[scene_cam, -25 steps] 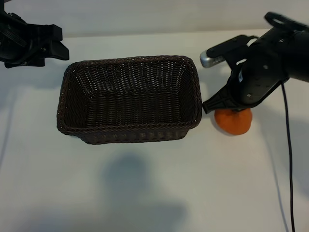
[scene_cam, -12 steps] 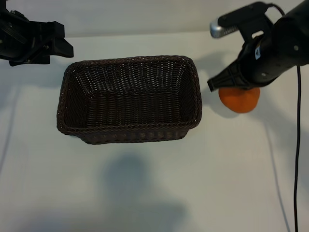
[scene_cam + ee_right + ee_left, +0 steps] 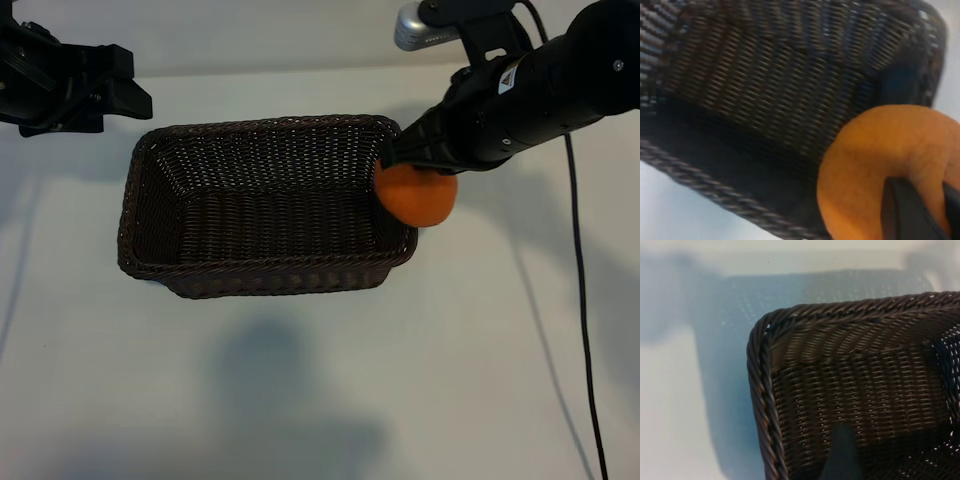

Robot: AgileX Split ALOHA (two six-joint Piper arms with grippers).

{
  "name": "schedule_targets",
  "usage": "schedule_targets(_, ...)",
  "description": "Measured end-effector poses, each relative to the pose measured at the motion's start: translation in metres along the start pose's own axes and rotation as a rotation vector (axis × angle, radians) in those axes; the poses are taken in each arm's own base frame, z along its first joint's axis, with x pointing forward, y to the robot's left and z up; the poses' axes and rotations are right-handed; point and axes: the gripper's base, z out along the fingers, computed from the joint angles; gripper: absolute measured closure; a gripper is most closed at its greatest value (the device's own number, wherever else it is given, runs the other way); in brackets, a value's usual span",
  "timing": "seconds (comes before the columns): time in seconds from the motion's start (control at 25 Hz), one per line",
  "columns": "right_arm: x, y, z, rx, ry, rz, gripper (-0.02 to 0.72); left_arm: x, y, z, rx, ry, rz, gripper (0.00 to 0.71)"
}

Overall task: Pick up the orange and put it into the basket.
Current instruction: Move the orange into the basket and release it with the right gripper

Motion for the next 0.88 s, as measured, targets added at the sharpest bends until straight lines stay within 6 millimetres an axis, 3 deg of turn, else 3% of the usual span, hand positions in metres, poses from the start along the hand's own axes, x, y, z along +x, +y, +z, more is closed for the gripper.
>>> schedule_targets(0.24, -0.007, 0.008, 0.002, -0.061, -0.035, -0.031, 0.611, 0.000, 0.000, 0.000, 0.000, 0.000, 0.001, 0.119)
schedule_targets(0.64, -0.032, 0.066, 0.030, -0.169, 0.044, -0.185, 0.611, 0.000, 0.000, 0.000, 0.001, 0.003, 0.005, 0.120)
schedule_targets(0.88, -0.041, 0.076, 0.047, -0.166, 0.081, -0.232, 0.611, 0.002, 0.000, 0.000, 0.004, 0.019, 0.005, 0.120)
